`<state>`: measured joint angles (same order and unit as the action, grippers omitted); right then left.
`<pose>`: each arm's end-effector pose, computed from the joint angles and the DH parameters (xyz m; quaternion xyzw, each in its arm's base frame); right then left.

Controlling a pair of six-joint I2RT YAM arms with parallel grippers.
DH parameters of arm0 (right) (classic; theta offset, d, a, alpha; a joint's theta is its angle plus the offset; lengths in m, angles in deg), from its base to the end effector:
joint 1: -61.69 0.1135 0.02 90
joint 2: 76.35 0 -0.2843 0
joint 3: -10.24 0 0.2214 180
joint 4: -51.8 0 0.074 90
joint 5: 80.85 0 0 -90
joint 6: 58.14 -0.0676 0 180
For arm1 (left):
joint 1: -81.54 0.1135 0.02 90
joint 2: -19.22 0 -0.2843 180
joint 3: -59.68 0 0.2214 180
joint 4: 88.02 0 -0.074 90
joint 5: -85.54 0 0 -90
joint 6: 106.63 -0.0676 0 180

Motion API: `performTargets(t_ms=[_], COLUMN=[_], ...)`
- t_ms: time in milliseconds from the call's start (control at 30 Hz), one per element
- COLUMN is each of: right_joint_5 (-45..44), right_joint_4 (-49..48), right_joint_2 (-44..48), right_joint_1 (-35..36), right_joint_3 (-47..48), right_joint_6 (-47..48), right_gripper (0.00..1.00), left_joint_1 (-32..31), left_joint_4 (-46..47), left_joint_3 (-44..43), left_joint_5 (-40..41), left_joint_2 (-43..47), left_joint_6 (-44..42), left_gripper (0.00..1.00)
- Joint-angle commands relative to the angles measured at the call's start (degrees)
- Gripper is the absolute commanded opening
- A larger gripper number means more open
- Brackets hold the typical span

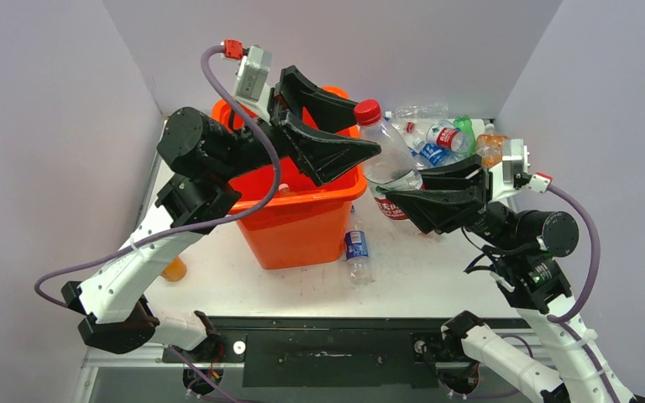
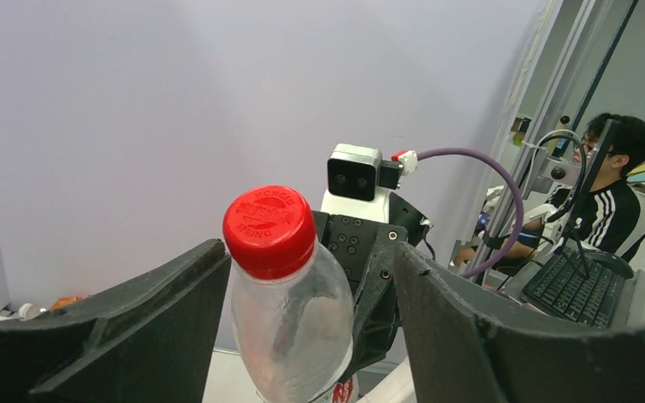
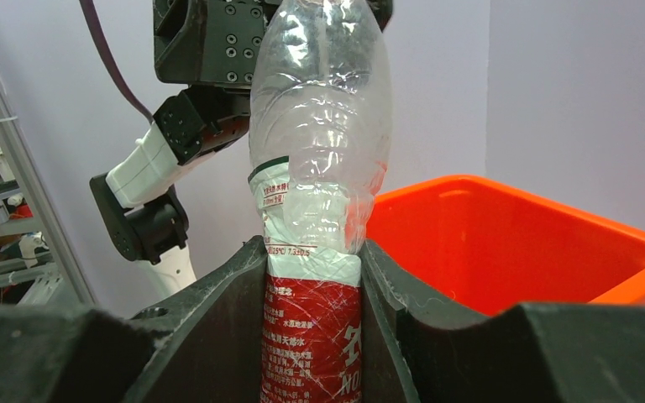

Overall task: Put the plastic bottles in the bin
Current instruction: Place the plastic bottle in the trash bin.

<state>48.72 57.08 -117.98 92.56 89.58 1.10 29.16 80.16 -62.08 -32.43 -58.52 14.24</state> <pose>0.0544 0.0827 0.5054 -0.2971 0.4528 0.5624 0.6248 0.1165 -0.2031 0.6164 0.2954 0.4212 -0.6516 0.5574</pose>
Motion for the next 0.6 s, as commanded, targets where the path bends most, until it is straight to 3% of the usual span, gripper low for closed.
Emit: performTargets(t_ms=[0,133,400,467,500,533,567], right_joint_5=[1.9,2.2,3.5,3.5,3.0,2.6,2.4], right_joint_4=[-2.0,-1.4,-1.1,-0.5,0.4,1.8,2.7], right_joint_2=[0.1,0.2,0.2,0.2,0.1,0.0,-0.1], right_joint_1=[0.4,0.3,0.3,0.3,0.4,0.3,0.3], right_joint_3=[-0.3,-0.8,-1.1,-0.8,-0.5,0.2,0.9], right_joint_6=[0.2,0.8,0.9,0.9,0.9,0.8,0.5], right_gripper=[0.05,0.05,0.05,0.05,0.12,0.33,0.6], left_joint_1=[0.2,0.2,0.2,0.2,0.2,0.2,0.2], left_joint_4=[3.0,3.9,5.7,7.1,7.3,7.1,7.0], left_joint_3=[-2.1,-3.0,-2.6,-1.8,-1.3,-0.9,-0.2], left_joint_5=[0.3,0.2,-1.1,-1.7,-1.4,-0.7,0.0], left_joint_2=[-1.4,-2.0,-2.0,-1.5,-1.2,-0.9,-0.2], left_joint_6=[1.1,2.4,3.5,3.6,3.4,2.9,2.4], left_gripper=[0.72,0.77,0.3,0.12,0.01,0.0,0.0])
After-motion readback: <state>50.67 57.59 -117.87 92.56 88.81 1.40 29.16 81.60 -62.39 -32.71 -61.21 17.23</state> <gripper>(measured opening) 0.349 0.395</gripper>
